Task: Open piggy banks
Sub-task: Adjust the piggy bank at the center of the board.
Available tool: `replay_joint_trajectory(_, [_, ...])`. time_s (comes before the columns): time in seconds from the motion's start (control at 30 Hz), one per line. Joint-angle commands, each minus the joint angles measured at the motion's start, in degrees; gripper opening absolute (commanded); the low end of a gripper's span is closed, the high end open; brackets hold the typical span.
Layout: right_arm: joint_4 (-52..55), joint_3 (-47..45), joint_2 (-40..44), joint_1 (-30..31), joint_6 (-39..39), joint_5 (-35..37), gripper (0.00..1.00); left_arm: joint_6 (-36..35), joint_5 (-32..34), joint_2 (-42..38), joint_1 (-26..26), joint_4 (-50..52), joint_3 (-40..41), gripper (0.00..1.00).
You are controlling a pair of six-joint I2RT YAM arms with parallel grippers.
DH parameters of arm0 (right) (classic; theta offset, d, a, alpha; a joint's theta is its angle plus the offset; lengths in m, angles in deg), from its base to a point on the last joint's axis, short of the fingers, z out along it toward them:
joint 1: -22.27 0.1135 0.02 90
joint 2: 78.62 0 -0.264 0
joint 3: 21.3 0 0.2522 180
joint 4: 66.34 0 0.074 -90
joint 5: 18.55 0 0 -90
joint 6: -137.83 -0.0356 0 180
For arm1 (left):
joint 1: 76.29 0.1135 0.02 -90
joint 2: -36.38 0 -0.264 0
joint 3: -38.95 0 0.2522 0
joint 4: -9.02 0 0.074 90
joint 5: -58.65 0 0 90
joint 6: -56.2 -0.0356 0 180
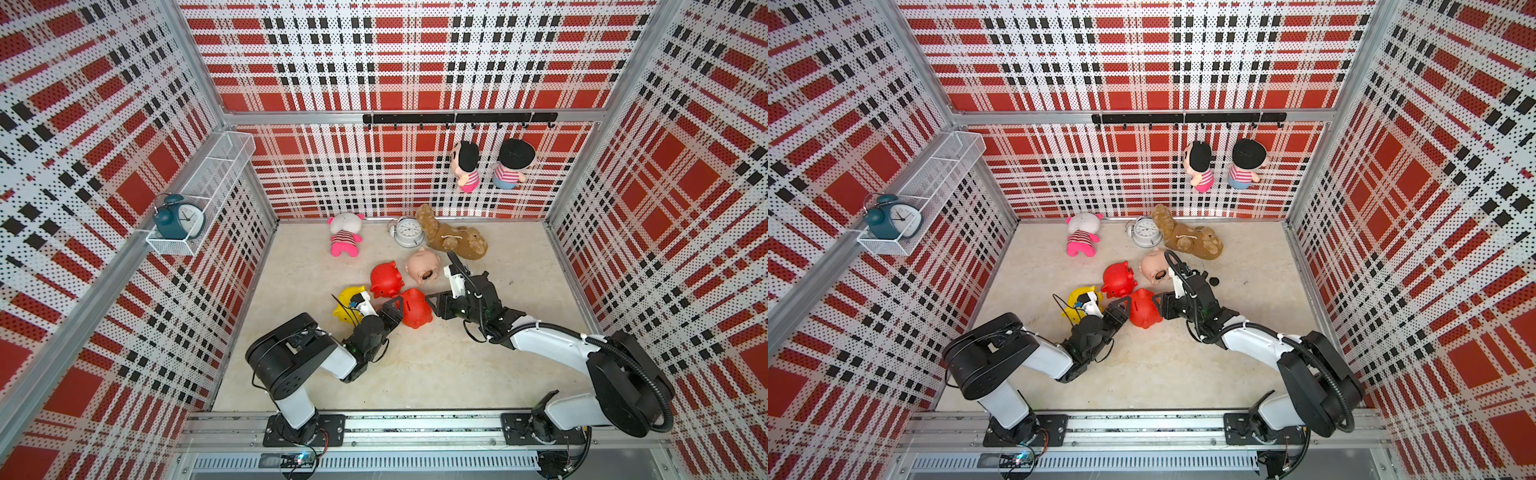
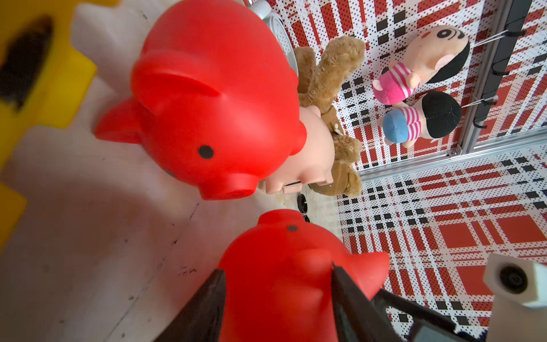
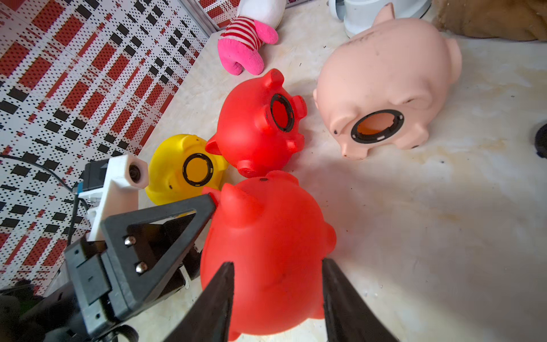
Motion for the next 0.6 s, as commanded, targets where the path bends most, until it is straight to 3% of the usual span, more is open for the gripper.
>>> replay_joint_trajectory(0.0, [2.07,1.52,0.89,-0.11,1.58,2.01,0.51,-0.10,0.13,-0.50,0.57,3.91,1.76,0.60])
replay_joint_trajectory(0.57, [-2.51,-0.10,-5.59,-1.10,0.40,1.29,0.51,-0.90,0.92,-5.84,0.95,10.38,1.34,0.70])
